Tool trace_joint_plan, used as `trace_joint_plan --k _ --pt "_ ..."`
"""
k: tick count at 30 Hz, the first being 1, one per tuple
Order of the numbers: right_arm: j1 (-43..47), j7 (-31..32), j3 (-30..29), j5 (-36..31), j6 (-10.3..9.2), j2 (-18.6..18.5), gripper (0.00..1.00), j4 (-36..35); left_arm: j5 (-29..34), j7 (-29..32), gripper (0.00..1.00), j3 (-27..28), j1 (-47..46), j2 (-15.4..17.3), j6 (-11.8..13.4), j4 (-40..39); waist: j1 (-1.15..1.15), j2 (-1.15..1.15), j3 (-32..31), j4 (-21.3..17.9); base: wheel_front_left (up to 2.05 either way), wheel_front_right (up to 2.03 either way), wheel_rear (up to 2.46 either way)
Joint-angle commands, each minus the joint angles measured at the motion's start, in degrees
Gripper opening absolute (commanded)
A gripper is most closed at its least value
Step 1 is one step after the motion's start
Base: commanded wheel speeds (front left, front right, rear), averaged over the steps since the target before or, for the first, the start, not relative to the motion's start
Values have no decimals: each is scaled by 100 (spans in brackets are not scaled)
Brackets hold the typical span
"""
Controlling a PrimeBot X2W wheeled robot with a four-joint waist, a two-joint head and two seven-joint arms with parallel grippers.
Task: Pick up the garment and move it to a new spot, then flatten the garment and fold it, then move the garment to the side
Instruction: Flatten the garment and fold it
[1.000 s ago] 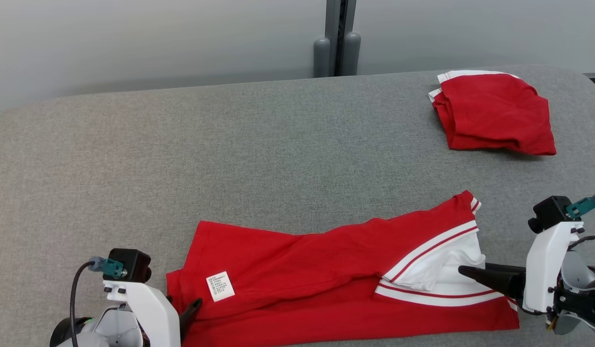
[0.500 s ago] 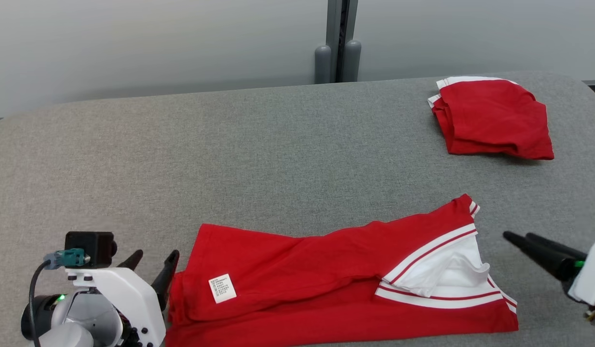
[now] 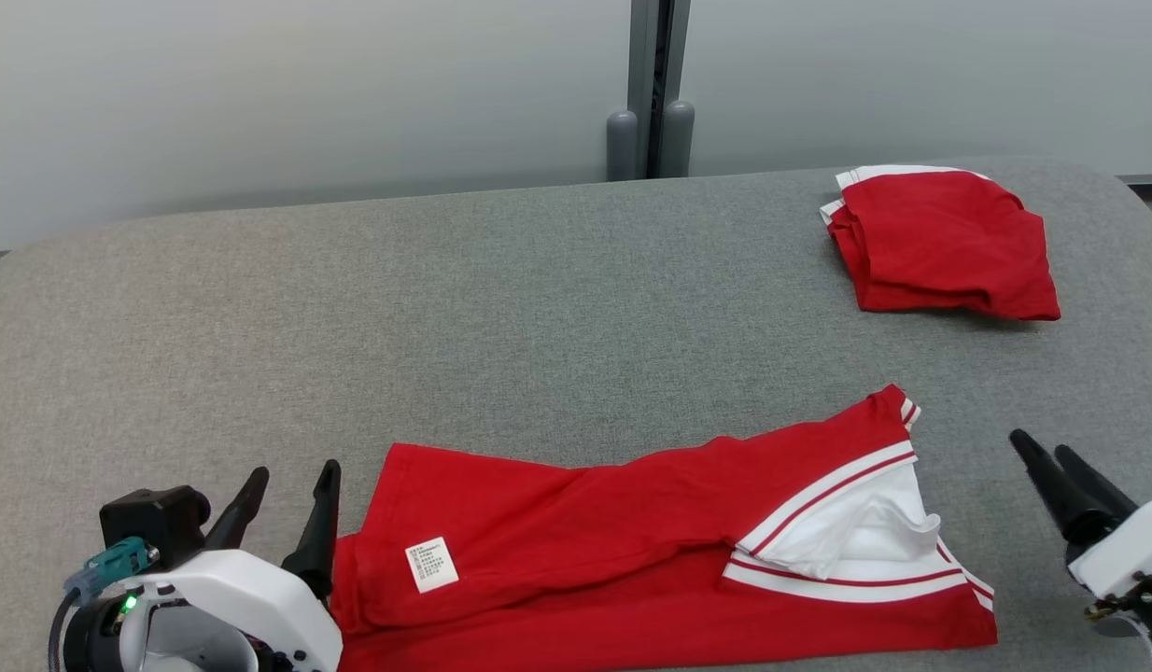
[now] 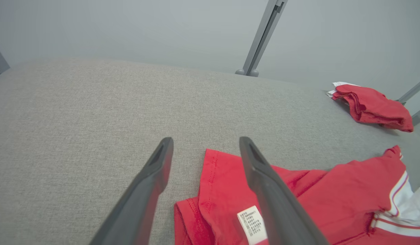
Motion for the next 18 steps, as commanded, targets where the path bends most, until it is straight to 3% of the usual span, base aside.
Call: trace_joint_plan --k 1,10,18 --pt "-118 -54 42 -95 2 191 100 209 67 -122 100 19 96 -50 -27 49 0 0 -10 13 0 0 0" --pt "-332 405 292 -29 2 1005 100 1116 384 -544 100 74 83 -242 15 381 0 0 -3 155 0 0 0" --pt "-339 864 484 32 3 1296 100 1458 643 -697 100 135 67 -498 -179 584 0 0 10 313 0 0 0"
